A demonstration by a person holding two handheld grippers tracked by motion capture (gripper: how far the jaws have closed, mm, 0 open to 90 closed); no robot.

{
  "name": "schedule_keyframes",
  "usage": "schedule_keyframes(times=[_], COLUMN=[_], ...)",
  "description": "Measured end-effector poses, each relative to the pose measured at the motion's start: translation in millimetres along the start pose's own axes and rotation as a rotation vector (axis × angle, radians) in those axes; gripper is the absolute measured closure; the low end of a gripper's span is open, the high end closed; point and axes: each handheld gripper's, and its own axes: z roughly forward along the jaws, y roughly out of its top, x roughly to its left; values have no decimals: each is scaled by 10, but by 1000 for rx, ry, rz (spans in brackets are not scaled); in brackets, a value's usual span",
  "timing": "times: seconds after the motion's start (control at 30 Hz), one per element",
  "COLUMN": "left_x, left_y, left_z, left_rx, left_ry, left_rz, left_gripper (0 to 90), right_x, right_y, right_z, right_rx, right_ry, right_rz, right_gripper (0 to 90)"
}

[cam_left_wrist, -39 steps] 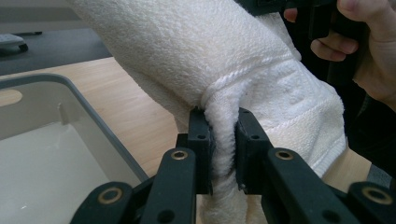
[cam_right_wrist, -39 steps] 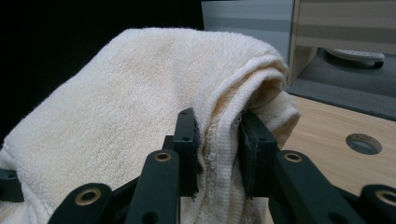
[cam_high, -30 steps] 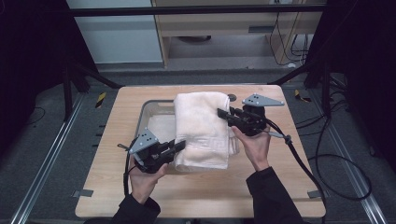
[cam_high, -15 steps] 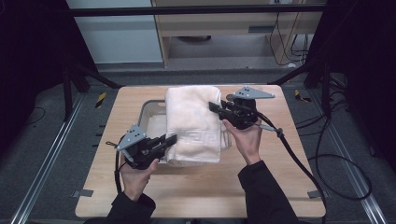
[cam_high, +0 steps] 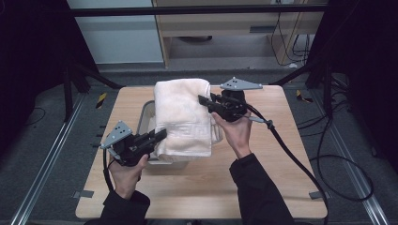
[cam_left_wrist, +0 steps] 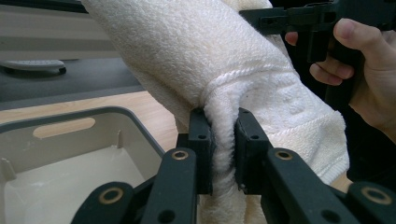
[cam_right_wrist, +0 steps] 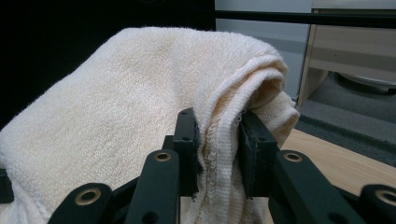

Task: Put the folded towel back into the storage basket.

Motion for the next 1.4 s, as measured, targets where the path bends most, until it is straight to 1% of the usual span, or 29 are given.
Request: schedule_keyframes(times=[0.13, 0.17, 0.33, 0.63, 0.83, 1.07, 1.4], left_x=[48, 48, 119, 241, 340, 453, 610], left_y=[23, 23, 40, 60, 64, 32, -86], left_z=[-42, -42, -84, -155, -194, -195, -114], left_rx=[-7, -7, -9, -13, -7, -2, 40], left_ry=[9, 9, 17, 41, 50, 65, 88], left_rz=[-5, -5, -14, -20, -29, -39, -46], left_gripper=[783, 783, 783, 783, 783, 783, 784], right_x=[21, 34, 71, 133, 173, 198, 165], right_y=[27, 45, 67, 114, 126, 123, -1], right_z=[43, 82, 153, 315, 444, 590, 815], right_rx=[0, -1, -2, -4, 5, 21, 64], right_ry=[4, 8, 8, 19, 21, 20, 4], right_rz=[-2, -2, -12, -7, -7, -8, 4], right_gripper=[714, 714, 715, 715, 715, 715, 715])
